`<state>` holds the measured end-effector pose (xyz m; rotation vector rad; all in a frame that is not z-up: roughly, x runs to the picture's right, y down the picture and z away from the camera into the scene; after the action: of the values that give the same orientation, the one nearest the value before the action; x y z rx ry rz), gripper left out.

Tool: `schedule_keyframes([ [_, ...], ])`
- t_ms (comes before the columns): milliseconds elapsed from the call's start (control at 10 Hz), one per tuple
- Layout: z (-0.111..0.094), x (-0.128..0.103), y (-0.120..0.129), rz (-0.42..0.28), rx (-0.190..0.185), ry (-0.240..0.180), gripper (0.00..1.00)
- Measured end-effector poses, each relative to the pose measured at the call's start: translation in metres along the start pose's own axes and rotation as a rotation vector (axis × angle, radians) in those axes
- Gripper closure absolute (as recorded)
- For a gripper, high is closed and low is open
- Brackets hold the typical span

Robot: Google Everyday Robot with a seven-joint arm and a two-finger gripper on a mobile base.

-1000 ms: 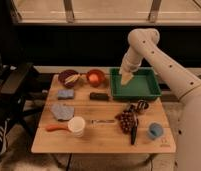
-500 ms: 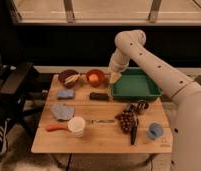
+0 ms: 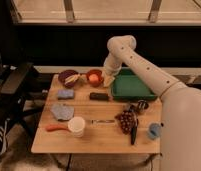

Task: Wipe table surface with eraser

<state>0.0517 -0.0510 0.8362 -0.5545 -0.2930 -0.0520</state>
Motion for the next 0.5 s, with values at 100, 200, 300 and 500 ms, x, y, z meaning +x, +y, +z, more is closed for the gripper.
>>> schedule_keyframes([
  [100, 0.007, 0.001, 0.0, 0.006, -0.011, 0.001, 0.54],
  [200, 0.014, 0.001, -0.001, 0.014, -0.02, 0.001, 0.48],
  [300, 0.024, 0.0, -0.001, 0.029, -0.032, -0.003, 0.36],
  [500, 0.035, 0.0, 0.0, 0.042, -0.041, -0.013, 0.22],
])
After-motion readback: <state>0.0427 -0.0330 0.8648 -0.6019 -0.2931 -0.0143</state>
